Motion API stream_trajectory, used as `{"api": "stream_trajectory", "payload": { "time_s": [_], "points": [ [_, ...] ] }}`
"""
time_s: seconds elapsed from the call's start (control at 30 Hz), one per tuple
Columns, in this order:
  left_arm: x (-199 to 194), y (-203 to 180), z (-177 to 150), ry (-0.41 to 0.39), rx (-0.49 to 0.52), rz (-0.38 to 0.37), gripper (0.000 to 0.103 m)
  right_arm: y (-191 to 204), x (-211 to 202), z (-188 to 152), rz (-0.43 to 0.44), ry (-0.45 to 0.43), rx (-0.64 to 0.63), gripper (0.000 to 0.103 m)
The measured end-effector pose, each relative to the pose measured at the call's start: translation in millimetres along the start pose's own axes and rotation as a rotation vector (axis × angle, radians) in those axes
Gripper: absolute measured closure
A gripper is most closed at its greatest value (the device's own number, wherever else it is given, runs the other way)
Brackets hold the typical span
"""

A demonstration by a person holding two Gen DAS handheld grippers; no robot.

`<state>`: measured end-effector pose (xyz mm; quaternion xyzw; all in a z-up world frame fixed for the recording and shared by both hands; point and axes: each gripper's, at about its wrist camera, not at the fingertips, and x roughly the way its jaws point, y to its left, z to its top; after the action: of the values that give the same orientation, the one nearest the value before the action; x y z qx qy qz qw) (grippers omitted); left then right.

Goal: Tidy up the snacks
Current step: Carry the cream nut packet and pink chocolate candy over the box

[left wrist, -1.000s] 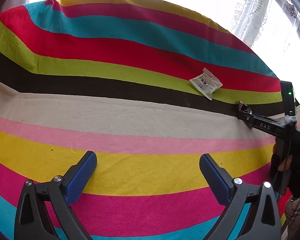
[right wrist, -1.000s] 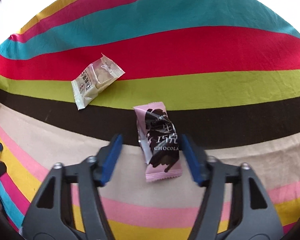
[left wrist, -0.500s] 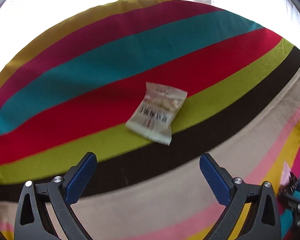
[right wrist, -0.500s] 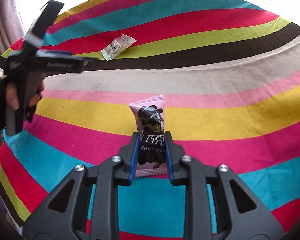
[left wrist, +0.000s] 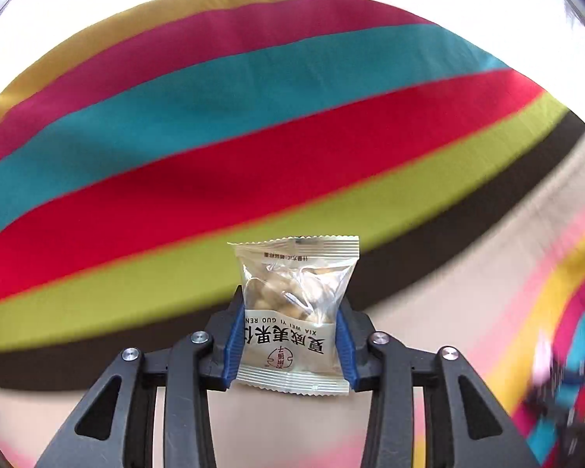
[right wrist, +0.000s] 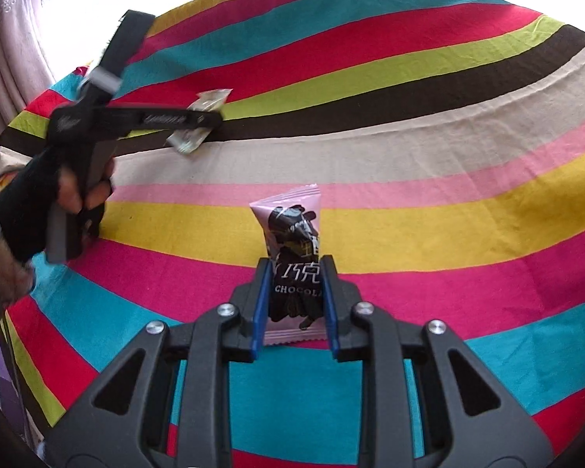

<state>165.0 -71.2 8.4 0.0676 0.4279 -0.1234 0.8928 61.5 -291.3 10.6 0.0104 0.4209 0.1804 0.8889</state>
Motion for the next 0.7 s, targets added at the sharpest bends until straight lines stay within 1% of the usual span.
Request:
{"api": "stream_trajectory", "payload": {
  "time_s": [0.07,0.2,0.27,0.33,0.4,0.47,0.53,0.57,0.6,0.67,0.7],
  "points": [
    [-32.8,1.2,-40.9,0.008,0.004,0.022,0.062,0.2,-1.0,-0.3,0.000,-0.001,0.001,0.074],
    [-93.2,18.3,-125.4,0.041,-0.061,0.097,0.062,0.1,-2.3,0.3,-0.006,0.000,-0.006,0.074],
    [-114.6,27.1,-161.4,0.047,-0.097,0.125,0.061,0.8,-3.5,0.0,-0.012,0.001,-0.011,0.074],
    [-122.2,35.2,-186.3,0.068,-0.136,0.132,0.061,6.3,-7.5,-2.9,-0.027,0.002,-0.025,0.074],
    [-127.3,45.0,-202.3,0.045,-0.185,0.124,0.060,11.5,-3.8,-3.3,-0.056,0.005,-0.048,0.074],
    [-125.2,48.6,-205.9,0.021,-0.193,0.136,0.059,19.5,-3.4,-3.7,-0.100,0.008,-0.085,0.074],
    [-132.8,49.9,-211.2,-0.003,-0.194,0.146,0.049,25.9,-2.8,-5.5,-0.137,0.009,-0.119,0.075],
    [-129.7,52.2,-211.9,-0.009,-0.206,0.161,0.035,27.3,-3.6,-6.3,-0.144,0.010,-0.120,0.075],
    [-129.2,57.2,-214.6,0.000,-0.227,0.165,0.025,28.1,-5.1,-6.6,-0.140,0.022,-0.104,0.076],
    [-133.8,72.0,-223.3,-0.003,-0.264,0.159,0.024,40.5,-9.4,-8.0,-0.132,0.063,-0.079,0.076],
    [-134.8,77.4,-222.5,-0.008,-0.274,0.155,0.024,48.5,-16.5,-11.5,-0.123,0.055,-0.074,0.076]
  ]
}}
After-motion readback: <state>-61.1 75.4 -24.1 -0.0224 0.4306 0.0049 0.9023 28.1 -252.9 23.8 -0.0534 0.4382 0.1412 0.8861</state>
